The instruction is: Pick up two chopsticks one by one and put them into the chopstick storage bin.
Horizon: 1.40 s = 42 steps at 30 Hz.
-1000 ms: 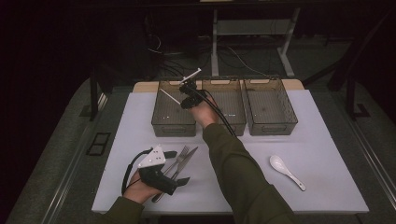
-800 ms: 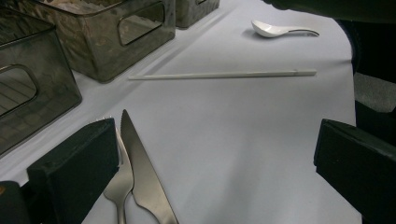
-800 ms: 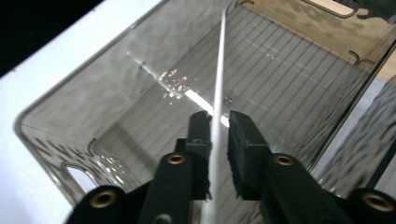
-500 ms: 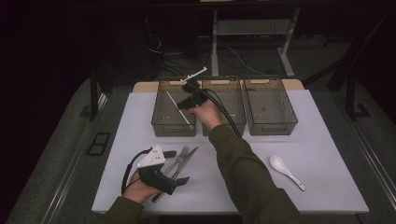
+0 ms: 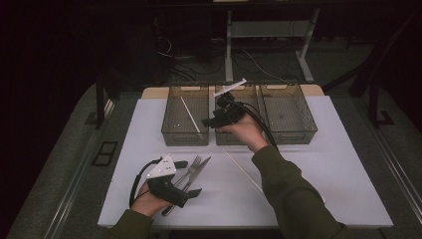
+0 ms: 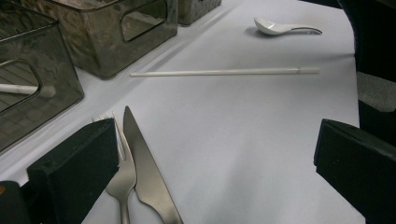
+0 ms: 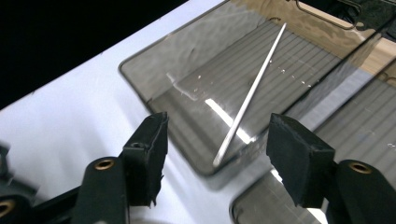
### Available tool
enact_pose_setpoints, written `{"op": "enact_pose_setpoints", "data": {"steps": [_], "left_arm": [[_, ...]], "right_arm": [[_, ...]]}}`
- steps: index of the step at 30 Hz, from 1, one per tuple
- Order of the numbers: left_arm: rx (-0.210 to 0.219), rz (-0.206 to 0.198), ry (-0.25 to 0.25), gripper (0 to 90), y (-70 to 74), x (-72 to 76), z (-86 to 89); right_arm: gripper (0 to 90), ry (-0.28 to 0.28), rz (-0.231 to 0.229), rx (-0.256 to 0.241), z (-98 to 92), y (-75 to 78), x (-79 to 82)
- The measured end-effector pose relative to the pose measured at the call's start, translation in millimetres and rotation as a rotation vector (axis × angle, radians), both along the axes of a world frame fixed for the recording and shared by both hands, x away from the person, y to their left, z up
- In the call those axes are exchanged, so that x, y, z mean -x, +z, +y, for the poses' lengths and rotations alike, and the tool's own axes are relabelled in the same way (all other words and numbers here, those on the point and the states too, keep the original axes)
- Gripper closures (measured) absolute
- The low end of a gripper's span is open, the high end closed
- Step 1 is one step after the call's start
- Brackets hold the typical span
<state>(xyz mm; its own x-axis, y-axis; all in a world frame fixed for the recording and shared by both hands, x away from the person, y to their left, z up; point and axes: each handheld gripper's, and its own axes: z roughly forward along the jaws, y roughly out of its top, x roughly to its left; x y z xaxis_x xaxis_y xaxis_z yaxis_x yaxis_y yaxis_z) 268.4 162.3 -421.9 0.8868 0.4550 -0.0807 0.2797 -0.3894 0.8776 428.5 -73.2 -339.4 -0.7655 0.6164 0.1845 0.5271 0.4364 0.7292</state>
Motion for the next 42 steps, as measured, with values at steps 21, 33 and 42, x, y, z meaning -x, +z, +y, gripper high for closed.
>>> {"op": "enact_pose_setpoints", "data": {"steps": [21,33,42], "left_arm": [[-0.004,0.008,0.012,0.0,-1.2,-0.6,0.6],[-0.008,0.007,0.023,0.0,-1.2,-0.7,1.4],[-0.01,0.008,0.022,0.0,-1.3,-0.3,0.9]], "right_arm": [[30.7,0.055,-0.054,-0.034,-55.9,-5.5,59.4],[31.4,0.046,-0.047,-0.038,-88.2,-25.1,95.2],[39.2,0.018,-0.022,0.002,-114.5,-48.5,125.7]]}}
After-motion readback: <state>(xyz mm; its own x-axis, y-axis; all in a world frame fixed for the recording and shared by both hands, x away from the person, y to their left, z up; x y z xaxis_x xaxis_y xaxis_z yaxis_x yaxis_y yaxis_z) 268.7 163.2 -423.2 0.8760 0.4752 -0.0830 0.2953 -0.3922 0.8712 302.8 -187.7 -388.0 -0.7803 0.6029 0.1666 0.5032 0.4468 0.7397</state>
